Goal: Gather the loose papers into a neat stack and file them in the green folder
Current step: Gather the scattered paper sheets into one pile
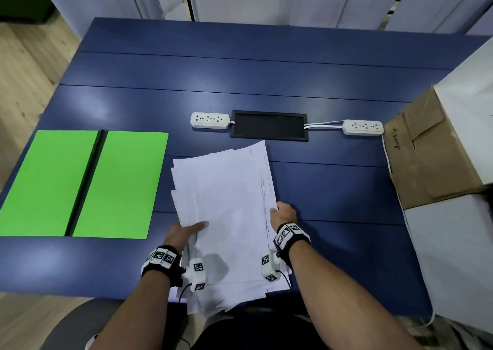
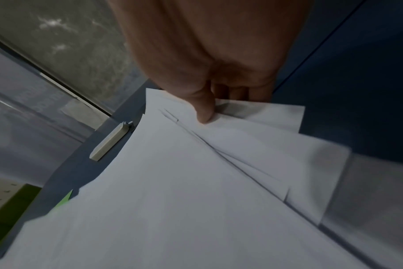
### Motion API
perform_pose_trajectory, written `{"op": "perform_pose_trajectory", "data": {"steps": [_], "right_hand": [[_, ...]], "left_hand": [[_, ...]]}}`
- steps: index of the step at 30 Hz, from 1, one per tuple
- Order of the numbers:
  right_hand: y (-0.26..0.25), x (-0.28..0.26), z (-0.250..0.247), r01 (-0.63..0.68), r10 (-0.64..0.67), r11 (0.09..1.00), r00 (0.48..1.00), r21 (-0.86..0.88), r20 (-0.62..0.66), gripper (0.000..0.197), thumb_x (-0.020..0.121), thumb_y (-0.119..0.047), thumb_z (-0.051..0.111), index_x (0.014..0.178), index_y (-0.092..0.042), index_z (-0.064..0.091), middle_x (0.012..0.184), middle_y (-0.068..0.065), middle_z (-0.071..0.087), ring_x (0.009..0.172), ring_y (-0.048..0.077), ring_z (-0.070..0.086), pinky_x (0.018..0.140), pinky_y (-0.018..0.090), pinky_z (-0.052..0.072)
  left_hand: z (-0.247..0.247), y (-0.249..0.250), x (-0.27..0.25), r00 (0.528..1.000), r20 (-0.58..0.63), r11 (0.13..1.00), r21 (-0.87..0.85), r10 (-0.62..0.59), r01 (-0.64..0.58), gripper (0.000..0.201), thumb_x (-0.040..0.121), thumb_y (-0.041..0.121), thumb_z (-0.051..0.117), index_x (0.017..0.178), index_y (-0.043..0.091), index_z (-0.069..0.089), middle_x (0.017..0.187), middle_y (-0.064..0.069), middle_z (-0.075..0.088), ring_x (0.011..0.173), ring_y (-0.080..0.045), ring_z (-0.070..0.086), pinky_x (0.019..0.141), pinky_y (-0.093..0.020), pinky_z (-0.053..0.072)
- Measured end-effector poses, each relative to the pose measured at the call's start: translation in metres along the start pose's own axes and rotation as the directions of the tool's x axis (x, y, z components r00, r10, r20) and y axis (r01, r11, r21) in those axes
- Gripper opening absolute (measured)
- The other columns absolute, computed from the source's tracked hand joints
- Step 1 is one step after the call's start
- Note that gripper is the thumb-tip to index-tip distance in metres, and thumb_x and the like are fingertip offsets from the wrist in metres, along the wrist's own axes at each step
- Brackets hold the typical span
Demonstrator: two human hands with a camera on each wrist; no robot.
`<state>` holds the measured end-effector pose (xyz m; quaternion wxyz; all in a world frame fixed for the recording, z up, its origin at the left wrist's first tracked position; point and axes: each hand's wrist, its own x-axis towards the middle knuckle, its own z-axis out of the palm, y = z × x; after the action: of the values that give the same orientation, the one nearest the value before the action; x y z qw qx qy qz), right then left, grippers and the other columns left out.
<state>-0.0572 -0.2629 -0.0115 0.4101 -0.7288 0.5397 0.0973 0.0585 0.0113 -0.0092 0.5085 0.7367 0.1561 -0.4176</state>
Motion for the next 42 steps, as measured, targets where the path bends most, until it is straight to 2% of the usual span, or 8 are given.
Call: {"op": "perform_pose_trajectory", "data": {"steps": [10, 17, 23, 26, 29, 31, 36, 42], "right_hand": [[0.003, -0.002, 0.005, -0.011, 0.015, 0.999, 0.996, -0.050, 0.092, 0.015, 0.086, -0.014, 0.051, 0.093, -0.007, 0.062, 0.107, 0.015, 0.067, 0.090, 0.036, 0.064, 0.077, 0.033, 0.052], [-0.005, -0.009, -0.007, 0.018, -0.006, 0.996, 0.990, -0.082, 0.140, 0.021, 0.085, -0.001, 0.042, 0.069, -0.008, 0.052, 0.097, 0.015, 0.063, 0.080, 0.033, 0.056, 0.073, 0.032, 0.048], [-0.012, -0.024, 0.003, 0.083, -0.079, 0.994, 0.995, -0.072, 0.056, 0.035, 0.098, -0.025, 0.047, 0.118, 0.003, 0.055, 0.140, 0.013, 0.040, 0.103, 0.039, 0.061, 0.089, 0.038, 0.049], [-0.014, -0.026, 0.000, 0.054, -0.054, 0.999, 0.996, 0.000, 0.077, 0.061, 0.091, -0.046, 0.060, 0.133, -0.004, 0.047, 0.143, 0.012, 0.047, 0.118, 0.038, 0.058, 0.093, 0.038, 0.048], [-0.007, -0.020, -0.007, -0.060, 0.045, 0.993, 0.988, 0.102, 0.144, 0.077, 0.082, -0.036, 0.075, 0.145, -0.007, 0.039, 0.145, 0.013, 0.051, 0.128, 0.034, 0.055, 0.097, 0.035, 0.046], [0.002, -0.010, -0.008, -0.131, 0.094, 0.974, 0.976, 0.187, 0.196, 0.073, 0.078, -0.024, 0.080, 0.141, -0.007, 0.048, 0.141, 0.011, 0.056, 0.123, 0.031, 0.058, 0.099, 0.034, 0.047], [0.020, 0.006, -0.001, -0.161, 0.095, 0.950, 0.965, 0.267, 0.245, 0.035, 0.057, -0.022, 0.086, 0.085, -0.007, 0.072, 0.091, 0.000, 0.075, 0.088, 0.025, 0.070, 0.089, 0.037, 0.057], [0.009, -0.007, -0.009, -0.025, -0.005, 0.989, 0.979, 0.143, 0.202, 0.031, 0.070, -0.020, 0.074, 0.100, -0.014, 0.072, 0.094, -0.002, 0.074, 0.090, 0.025, 0.071, 0.078, 0.031, 0.057]], "left_hand": [[0.010, 0.000, -0.004, 1.000, -0.012, 1.000, -0.004, 0.001, -0.001, 0.048, 0.061, 0.025, 0.092, 0.102, 0.007, 0.075, 0.095, -0.012, 0.079, 0.098, -0.035, 0.074, 0.090, -0.048, 0.058], [0.020, 0.009, -0.018, 1.000, 0.003, 0.991, -0.134, -0.028, 0.028, 0.025, 0.076, 0.016, 0.082, 0.096, 0.005, 0.070, 0.073, -0.009, 0.077, 0.056, -0.023, 0.073, 0.046, -0.024, 0.052], [0.027, 0.009, -0.018, 0.997, 0.074, 0.990, -0.131, -0.035, 0.045, 0.051, 0.065, 0.015, 0.089, 0.109, -0.005, 0.072, 0.100, -0.022, 0.077, 0.089, -0.041, 0.075, 0.083, -0.050, 0.060], [0.029, 0.007, -0.015, 0.997, 0.054, 0.992, -0.113, -0.048, 0.054, 0.069, 0.058, 0.029, 0.095, 0.109, -0.011, 0.070, 0.101, -0.032, 0.073, 0.090, -0.050, 0.072, 0.086, -0.058, 0.058], [0.031, 0.005, -0.012, 0.994, 0.086, 0.991, -0.114, -0.059, 0.069, 0.074, 0.052, 0.038, 0.096, 0.105, -0.009, 0.074, 0.099, -0.040, 0.068, 0.087, -0.062, 0.063, 0.085, -0.058, 0.057], [0.033, 0.006, -0.015, 0.994, 0.098, 0.989, -0.129, -0.055, 0.068, 0.068, 0.052, 0.033, 0.095, 0.107, -0.003, 0.075, 0.103, -0.032, 0.072, 0.095, -0.054, 0.068, 0.096, -0.061, 0.051], [0.038, 0.011, -0.022, 0.995, 0.087, 0.991, -0.126, -0.039, 0.049, 0.046, 0.073, 0.010, 0.084, 0.115, -0.001, 0.069, 0.104, -0.018, 0.077, 0.100, -0.039, 0.073, 0.094, -0.051, 0.056], [0.044, 0.010, -0.014, 0.999, 0.010, 0.997, -0.058, -0.043, 0.043, 0.034, 0.072, 0.016, 0.083, 0.102, 0.003, 0.072, 0.089, -0.015, 0.078, 0.084, -0.037, 0.072, 0.075, -0.038, 0.059]]}}
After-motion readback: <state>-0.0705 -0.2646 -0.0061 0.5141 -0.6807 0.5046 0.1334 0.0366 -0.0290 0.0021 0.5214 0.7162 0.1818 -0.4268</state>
